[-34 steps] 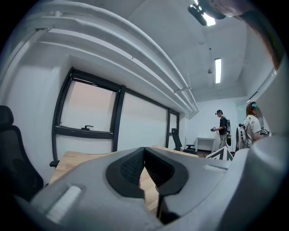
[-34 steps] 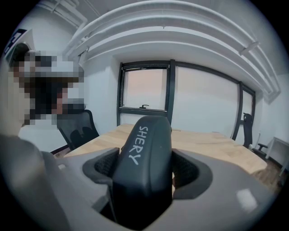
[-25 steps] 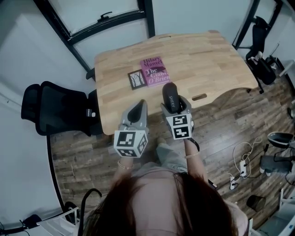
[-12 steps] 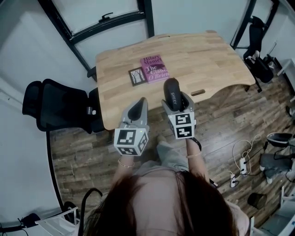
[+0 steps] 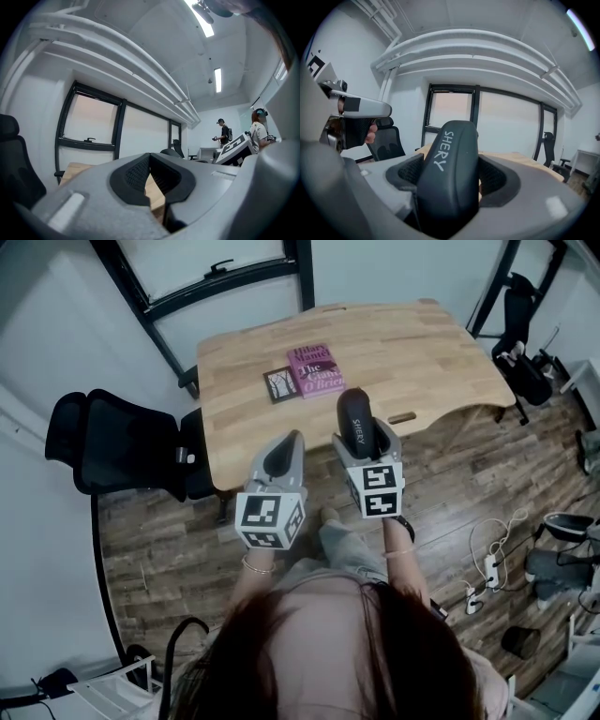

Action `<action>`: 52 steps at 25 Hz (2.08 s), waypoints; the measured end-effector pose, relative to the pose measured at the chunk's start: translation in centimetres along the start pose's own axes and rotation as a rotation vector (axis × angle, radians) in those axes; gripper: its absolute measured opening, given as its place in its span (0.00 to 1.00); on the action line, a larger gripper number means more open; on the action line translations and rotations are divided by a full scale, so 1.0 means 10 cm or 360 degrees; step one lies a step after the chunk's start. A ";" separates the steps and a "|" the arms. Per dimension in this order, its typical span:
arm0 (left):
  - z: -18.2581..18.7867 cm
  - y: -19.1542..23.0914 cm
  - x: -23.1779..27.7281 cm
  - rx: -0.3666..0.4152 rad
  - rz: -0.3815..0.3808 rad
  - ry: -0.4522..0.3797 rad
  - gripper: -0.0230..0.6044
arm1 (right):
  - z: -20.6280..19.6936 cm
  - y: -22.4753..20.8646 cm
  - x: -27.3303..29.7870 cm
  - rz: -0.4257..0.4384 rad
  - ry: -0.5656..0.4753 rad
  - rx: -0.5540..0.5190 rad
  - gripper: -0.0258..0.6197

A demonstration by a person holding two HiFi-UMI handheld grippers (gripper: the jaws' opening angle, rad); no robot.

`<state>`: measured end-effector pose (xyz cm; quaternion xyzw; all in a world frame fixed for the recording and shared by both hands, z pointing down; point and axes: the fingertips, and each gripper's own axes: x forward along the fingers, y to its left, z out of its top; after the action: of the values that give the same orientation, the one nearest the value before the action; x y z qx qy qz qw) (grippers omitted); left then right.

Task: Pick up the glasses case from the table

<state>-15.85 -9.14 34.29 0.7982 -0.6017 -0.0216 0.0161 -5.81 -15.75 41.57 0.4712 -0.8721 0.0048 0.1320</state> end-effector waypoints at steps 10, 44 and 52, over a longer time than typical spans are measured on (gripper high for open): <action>0.01 -0.06 -0.08 -0.0016 -0.0023 -0.0024 0.04 | 0.05 -0.03 -0.21 -0.0051 -0.0031 0.0005 0.60; 0.04 -0.68 -0.27 0.0024 0.0114 -0.0022 0.04 | 0.27 -0.28 -0.92 0.0053 -0.0226 0.0025 0.60; 0.06 -0.80 -0.24 0.0031 0.0118 -0.0016 0.04 | 0.29 -0.40 -1.03 0.0058 -0.0254 0.0037 0.60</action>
<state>-8.85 -4.66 33.26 0.7755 -0.6311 -0.0190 0.0060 2.20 -9.93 35.85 0.4557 -0.8881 -0.0204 0.0564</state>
